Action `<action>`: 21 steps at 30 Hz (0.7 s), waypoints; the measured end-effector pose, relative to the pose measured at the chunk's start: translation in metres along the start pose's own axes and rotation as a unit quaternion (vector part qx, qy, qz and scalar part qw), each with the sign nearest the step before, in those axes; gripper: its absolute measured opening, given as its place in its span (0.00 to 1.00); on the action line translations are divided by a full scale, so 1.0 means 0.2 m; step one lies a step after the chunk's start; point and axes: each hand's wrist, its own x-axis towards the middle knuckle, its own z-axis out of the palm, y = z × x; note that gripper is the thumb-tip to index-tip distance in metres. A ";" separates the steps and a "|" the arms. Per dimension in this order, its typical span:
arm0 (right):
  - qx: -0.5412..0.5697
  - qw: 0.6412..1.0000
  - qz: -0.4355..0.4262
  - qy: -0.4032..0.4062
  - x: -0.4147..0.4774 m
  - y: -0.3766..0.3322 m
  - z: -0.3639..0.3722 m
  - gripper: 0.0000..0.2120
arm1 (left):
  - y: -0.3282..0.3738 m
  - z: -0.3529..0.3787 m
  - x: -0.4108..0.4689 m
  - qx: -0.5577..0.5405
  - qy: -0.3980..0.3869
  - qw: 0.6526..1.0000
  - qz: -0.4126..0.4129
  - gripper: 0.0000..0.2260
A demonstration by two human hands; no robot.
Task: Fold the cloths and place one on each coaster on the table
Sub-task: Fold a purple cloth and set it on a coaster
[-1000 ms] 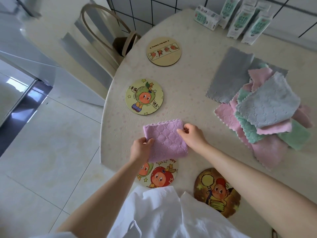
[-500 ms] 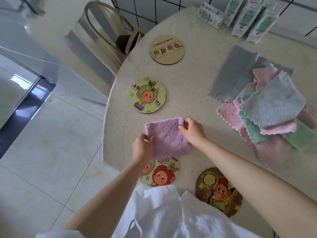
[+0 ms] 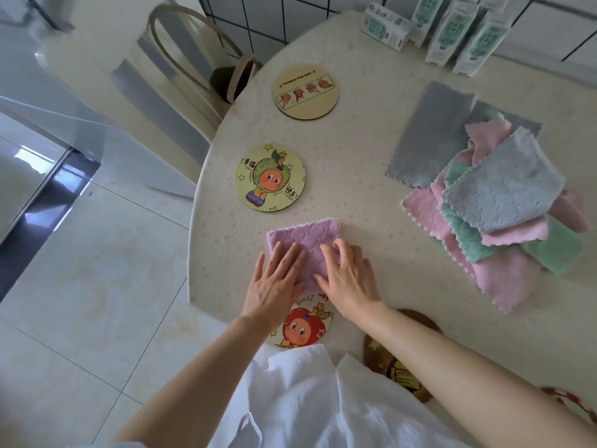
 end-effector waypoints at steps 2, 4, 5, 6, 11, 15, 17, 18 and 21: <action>-0.003 1.000 0.003 0.001 -0.02 0.02 0.01 0.25 | -0.02 0.01 -0.01 0.008 -0.019 1.000 -0.009 0.27; -0.004 1.000 0.010 0.002 -0.04 0.06 0.01 0.25 | -0.04 0.01 -0.03 0.009 -0.021 0.999 -0.026 0.28; -0.003 1.000 0.017 0.002 -0.06 0.08 0.01 0.25 | -0.05 0.01 -0.04 0.007 -0.025 0.999 -0.037 0.28; -0.001 1.000 0.025 0.000 -0.07 0.10 0.01 0.25 | -0.06 0.01 -0.06 0.002 -0.029 0.998 -0.050 0.28; 0.055 0.995 0.068 -0.039 -0.09 0.12 -0.01 0.22 | -0.05 -0.01 -0.12 -0.030 -0.009 0.994 -0.103 0.27; 0.150 0.980 0.114 -0.059 -0.08 0.10 -0.04 0.18 | 0.01 -0.06 -0.07 -0.118 0.009 0.971 -0.210 0.31; 0.222 0.959 0.157 -0.081 -0.05 0.09 -0.06 0.18 | 0.04 -0.09 -0.02 -0.226 0.028 0.931 -0.286 0.30; 0.261 0.942 0.184 -0.098 -0.03 0.09 -0.07 0.18 | 0.05 -0.11 0.01 -0.278 0.035 0.907 -0.315 0.29; 0.359 0.886 0.261 -0.133 0.04 0.09 -0.10 0.17 | 0.09 -0.16 0.09 -0.413 0.034 0.821 -0.393 0.22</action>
